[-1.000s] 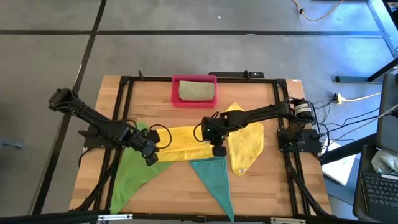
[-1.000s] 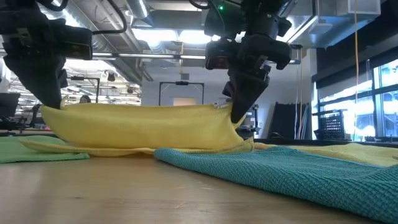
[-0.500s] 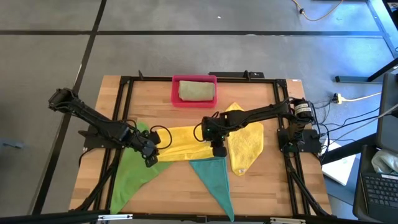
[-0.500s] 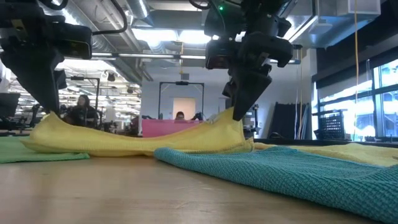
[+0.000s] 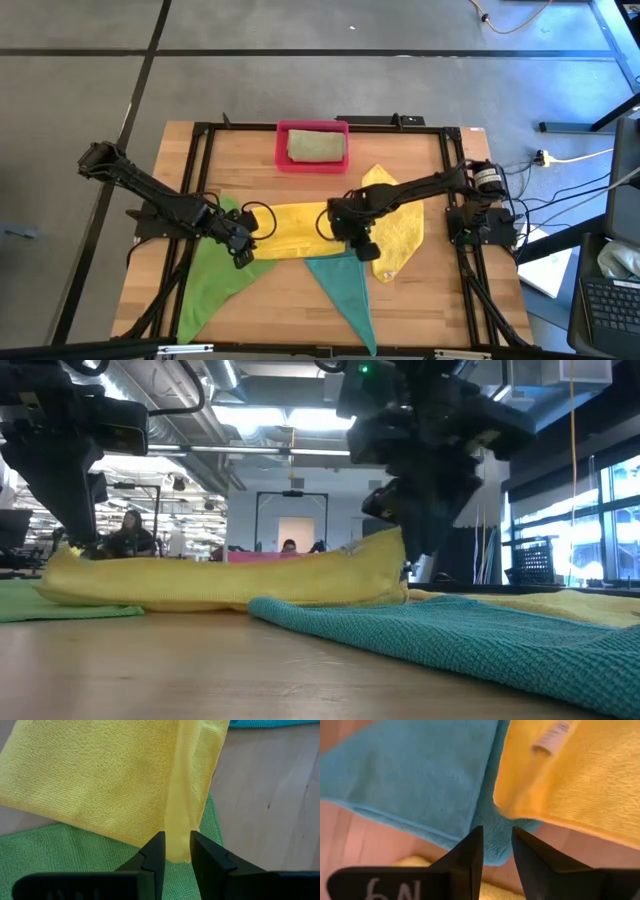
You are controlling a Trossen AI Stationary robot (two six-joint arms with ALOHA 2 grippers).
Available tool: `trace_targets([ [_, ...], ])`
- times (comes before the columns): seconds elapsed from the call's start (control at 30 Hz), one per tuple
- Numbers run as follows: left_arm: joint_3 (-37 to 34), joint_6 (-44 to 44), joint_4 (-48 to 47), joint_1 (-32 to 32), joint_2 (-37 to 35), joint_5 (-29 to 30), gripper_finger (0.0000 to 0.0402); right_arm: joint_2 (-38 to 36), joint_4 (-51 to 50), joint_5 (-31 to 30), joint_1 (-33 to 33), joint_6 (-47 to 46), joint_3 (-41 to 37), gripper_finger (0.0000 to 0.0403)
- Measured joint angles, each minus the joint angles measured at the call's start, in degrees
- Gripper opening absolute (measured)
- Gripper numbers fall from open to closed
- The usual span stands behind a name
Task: Fold microfiber towels
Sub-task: Fold the left yellow microfiber cloth
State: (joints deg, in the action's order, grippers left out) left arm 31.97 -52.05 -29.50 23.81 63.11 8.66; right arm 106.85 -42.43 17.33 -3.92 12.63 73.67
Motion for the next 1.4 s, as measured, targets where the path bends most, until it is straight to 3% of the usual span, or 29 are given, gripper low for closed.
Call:
trace_targets([
  [0.2,0.00,0.07,-0.02,0.00,0.00,0.22,0.0079,0.00,-0.36,-5.89,-0.92,0.82,0.00,0.0104],
  [0.5,0.00,0.11,-6.12,-0.76,-0.02,1.53,0.0078,0.00,-3.58,-15.33,0.10,-8.34,0.00,0.0104],
  [0.77,0.02,3.03,-8.55,-3.50,-1.75,4.52,0.0078,-2.39,-1.60,-15.71,3.64,-13.95,-0.02,0.0104],
  [0.87,0.02,6.00,-9.66,-6.45,-2.25,5.24,0.0078,-2.69,0.44,-7.91,7.23,-14.23,-0.02,0.0104],
  [0.93,0.02,9.04,-9.70,-9.21,-2.69,1.88,0.0078,-2.43,1.18,0.89,10.21,-15.61,-0.02,0.0104],
  [1.0,0.04,11.92,-8.78,-12.31,-2.86,-3.36,0.0078,-1.88,1.59,5.90,13.05,-16.48,-0.03,0.0104],
  [1.17,0.02,14.53,-8.03,-18.19,-6.05,-11.09,0.0078,-1.88,1.49,8.48,19.29,-17.85,-0.02,0.0112],
  [1.27,0.02,15.47,-7.89,-21.67,-8.55,-14.76,0.0078,-1.90,3.08,9.18,21.93,-20.11,-0.04,0.0139],
  [1.4,0.02,16.79,-7.76,-28.09,-10.09,-23.84,0.0078,-1.90,8.94,9.24,23.83,-21.64,-0.03,0.0190],
])
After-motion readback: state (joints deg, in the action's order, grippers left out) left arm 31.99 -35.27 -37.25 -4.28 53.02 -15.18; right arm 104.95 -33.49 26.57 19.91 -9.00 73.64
